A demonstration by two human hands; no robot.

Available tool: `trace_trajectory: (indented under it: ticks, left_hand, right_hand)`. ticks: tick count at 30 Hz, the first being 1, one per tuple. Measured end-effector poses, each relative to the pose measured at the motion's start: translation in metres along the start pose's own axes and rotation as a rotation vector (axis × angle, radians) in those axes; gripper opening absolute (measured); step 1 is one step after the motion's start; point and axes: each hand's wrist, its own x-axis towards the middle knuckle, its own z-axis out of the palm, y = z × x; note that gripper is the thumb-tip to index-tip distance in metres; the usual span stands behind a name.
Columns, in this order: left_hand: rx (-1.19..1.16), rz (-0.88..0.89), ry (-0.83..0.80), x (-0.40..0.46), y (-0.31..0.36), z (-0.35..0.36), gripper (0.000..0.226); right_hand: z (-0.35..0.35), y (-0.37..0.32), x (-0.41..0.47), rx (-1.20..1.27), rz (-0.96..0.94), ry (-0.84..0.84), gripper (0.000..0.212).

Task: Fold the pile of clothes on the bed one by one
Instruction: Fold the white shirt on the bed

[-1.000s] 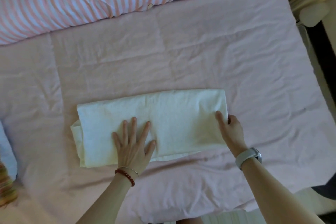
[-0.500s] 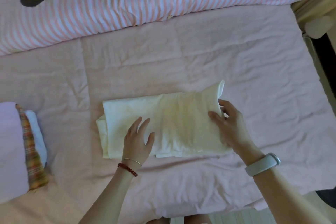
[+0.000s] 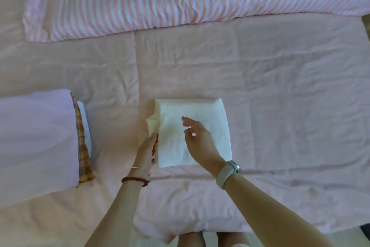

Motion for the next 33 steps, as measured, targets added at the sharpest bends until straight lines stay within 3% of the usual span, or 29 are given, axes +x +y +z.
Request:
trace_trajectory:
  ticks: [4,6,10,13,15,17,20,23,33]
  left_hand:
    - [0.407,0.276,0.062,0.006,-0.005,0.016,0.029]
    - [0.465,0.329,0.144,0.01,-0.005,0.026,0.035]
    - [0.507,0.571,0.306,0.02,-0.006,0.032,0.027]
    - [0.544,0.574,0.378,0.026,-0.01,0.018,0.018]
    - [0.581,0.509,0.334,0.034,-0.017,0.01,0.012]
    - [0.623,0.548,0.315,0.035,-0.021,0.008,0.026]
    - [0.918,0.826,0.479,0.029,-0.026,0.018,0.049]
    - [1.158,1.043,0.429,0.029,-0.031,0.035,0.051]
    - [1.424,0.961,0.365,0.087,-0.047,0.048,0.054]
  right_hand:
    - [-0.021,0.043,-0.012,-0.44,-0.158,0.363,0.042]
    - [-0.026,0.058,-0.013,-0.619,-0.171,0.339,0.046]
    - [-0.025,0.068,-0.009,-0.778,-0.142,0.108,0.055]
    - [-0.017,0.072,-0.004,-0.828,-0.11,-0.042,0.061]
    - [-0.012,0.07,-0.001,-0.897,-0.11,0.002,0.056]
    - [-0.009,0.068,0.004,-0.933,-0.121,0.084,0.049]
    - [-0.01,0.062,0.015,-0.952,-0.25,0.172,0.047]
    - [-0.008,0.063,0.032,-0.998,-0.353,0.16,0.049]
    - [-0.003,0.115,0.076,-1.09,-0.289,0.115,0.05]
